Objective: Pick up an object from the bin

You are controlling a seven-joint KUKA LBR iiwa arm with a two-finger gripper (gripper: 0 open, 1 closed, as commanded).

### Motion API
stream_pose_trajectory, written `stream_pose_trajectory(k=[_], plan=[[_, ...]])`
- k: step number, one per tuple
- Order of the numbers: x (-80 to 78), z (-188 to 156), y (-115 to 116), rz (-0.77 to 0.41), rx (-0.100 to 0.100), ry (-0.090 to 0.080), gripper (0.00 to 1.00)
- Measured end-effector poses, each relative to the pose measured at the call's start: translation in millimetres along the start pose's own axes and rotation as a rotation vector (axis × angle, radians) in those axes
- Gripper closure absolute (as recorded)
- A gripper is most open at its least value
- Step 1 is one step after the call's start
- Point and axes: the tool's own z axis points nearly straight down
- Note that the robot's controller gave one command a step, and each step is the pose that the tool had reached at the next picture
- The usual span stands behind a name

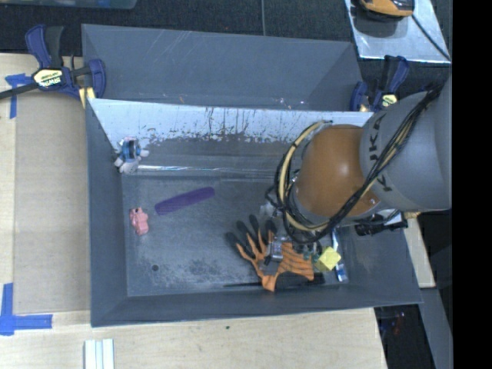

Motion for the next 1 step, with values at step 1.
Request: stream_pose_trajectory(k=[1], plan=[[5.0, -0.1, 2.0, -0.039, 0.000, -0.004, 0.00]])
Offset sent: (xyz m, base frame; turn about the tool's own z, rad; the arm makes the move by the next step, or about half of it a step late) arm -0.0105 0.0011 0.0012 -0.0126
